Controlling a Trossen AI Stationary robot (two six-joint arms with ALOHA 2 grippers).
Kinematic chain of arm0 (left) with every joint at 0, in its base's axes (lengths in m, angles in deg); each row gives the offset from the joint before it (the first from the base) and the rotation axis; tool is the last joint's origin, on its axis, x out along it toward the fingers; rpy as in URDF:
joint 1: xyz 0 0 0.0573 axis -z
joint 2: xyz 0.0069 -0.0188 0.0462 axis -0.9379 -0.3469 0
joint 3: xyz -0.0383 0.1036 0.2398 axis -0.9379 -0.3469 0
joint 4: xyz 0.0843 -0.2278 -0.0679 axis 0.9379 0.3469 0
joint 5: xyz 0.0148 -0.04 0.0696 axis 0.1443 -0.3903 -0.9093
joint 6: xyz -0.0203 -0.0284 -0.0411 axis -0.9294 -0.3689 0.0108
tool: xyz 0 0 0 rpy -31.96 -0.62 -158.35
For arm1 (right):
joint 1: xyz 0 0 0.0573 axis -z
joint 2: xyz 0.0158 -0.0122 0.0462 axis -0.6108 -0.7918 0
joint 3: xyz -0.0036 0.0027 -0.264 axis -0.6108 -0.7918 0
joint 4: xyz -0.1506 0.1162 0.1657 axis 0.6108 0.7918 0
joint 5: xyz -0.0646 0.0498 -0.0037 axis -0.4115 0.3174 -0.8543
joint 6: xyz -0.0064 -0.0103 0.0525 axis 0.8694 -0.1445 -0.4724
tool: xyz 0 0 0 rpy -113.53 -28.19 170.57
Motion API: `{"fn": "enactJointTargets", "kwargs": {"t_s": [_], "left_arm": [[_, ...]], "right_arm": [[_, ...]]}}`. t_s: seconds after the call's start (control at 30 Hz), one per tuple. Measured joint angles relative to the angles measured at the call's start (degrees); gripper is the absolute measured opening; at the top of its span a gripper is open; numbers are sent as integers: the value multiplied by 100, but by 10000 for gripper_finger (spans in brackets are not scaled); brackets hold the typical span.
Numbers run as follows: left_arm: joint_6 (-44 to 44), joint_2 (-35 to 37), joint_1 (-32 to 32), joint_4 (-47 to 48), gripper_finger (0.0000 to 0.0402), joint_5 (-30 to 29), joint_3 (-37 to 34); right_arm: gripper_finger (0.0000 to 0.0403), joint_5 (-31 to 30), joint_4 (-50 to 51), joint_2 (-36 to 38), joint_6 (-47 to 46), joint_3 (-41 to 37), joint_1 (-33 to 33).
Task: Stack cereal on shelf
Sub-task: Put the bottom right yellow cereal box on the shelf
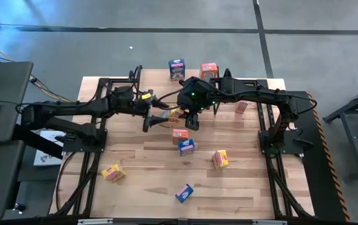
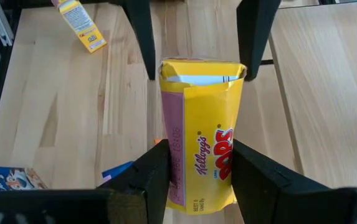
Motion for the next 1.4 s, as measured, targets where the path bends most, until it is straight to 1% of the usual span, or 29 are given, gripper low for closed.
{"fn": "enactJointTargets", "kwargs": {"t_s": [0.2, 0.37, 0.6, 0.83, 1.03, 1.17, 1.4], "left_arm": [[-1, -299, 0, -53, 300, 14, 78], [5, -524, -12, -11, 300, 171, 364], [17, -586, -21, 459, 287, 200, 679], [14, -586, -22, 539, 269, 202, 706], [28, -588, -22, 541, 244, 204, 706], [196, -588, -20, 549, 221, 209, 706], [208, -590, 2, 557, 179, 207, 706]], "right_arm": [[145, 81, -50, 0, 2, 0, 0], [145, 105, -32, 0, 2, 0, 0], [145, 106, 196, 0, 0, 0, 2], [145, 98, 153, -2, -1, 0, 2], [145, 90, 154, -2, -16, 0, 4], [145, 87, 154, -4, -11, 0, 4], [145, 79, 154, -4, -5, 0, 2]]}}
